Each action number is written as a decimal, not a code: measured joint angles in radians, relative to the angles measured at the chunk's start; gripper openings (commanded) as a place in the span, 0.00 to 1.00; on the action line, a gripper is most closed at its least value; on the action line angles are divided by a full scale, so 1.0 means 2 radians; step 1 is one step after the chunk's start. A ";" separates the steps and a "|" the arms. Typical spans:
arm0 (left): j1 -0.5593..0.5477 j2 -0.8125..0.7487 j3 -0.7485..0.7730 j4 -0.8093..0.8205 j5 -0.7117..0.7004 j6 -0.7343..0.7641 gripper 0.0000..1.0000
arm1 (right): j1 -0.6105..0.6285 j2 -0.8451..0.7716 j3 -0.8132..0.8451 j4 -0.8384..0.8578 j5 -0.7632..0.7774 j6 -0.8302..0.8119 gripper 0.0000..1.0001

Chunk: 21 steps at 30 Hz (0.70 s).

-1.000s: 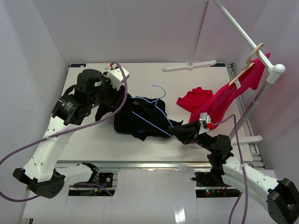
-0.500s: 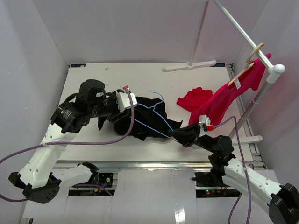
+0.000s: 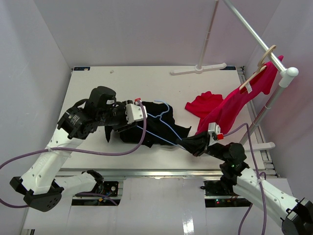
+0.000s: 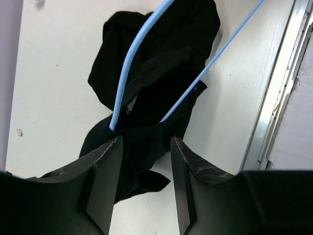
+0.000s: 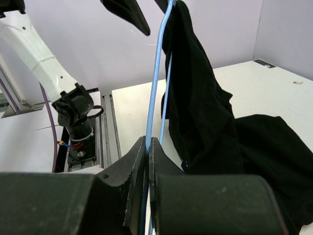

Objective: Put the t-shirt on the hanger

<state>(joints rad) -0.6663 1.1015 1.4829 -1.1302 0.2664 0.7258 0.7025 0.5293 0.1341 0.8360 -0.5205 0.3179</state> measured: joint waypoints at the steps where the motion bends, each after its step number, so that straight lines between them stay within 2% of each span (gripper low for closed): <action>1: -0.001 0.000 -0.004 -0.002 -0.003 0.001 0.54 | 0.000 -0.003 0.000 -0.002 -0.002 -0.001 0.08; 8: -0.007 -0.002 -0.015 0.010 -0.047 0.023 0.55 | 0.000 -0.023 0.000 -0.017 -0.005 -0.007 0.08; 10: -0.009 -0.002 -0.010 0.015 -0.050 0.027 0.46 | 0.000 -0.027 0.000 -0.017 -0.005 -0.008 0.08; 12: -0.010 -0.002 -0.005 0.018 -0.050 0.029 0.19 | 0.000 -0.030 0.000 -0.017 -0.004 -0.008 0.08; 14: -0.011 -0.001 -0.004 0.019 -0.049 0.032 0.11 | 0.000 -0.033 0.000 -0.017 -0.005 -0.008 0.08; 18: -0.012 0.013 -0.004 0.019 -0.044 0.035 0.17 | 0.000 -0.038 0.000 -0.018 -0.009 -0.008 0.08; 21: -0.012 0.034 0.007 0.010 -0.019 0.029 0.18 | -0.001 -0.036 0.002 -0.020 -0.020 -0.008 0.08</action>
<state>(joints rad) -0.6893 1.1690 1.4974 -1.1101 0.2286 0.7834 0.7010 0.4576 0.1376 0.7966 -0.5615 0.3021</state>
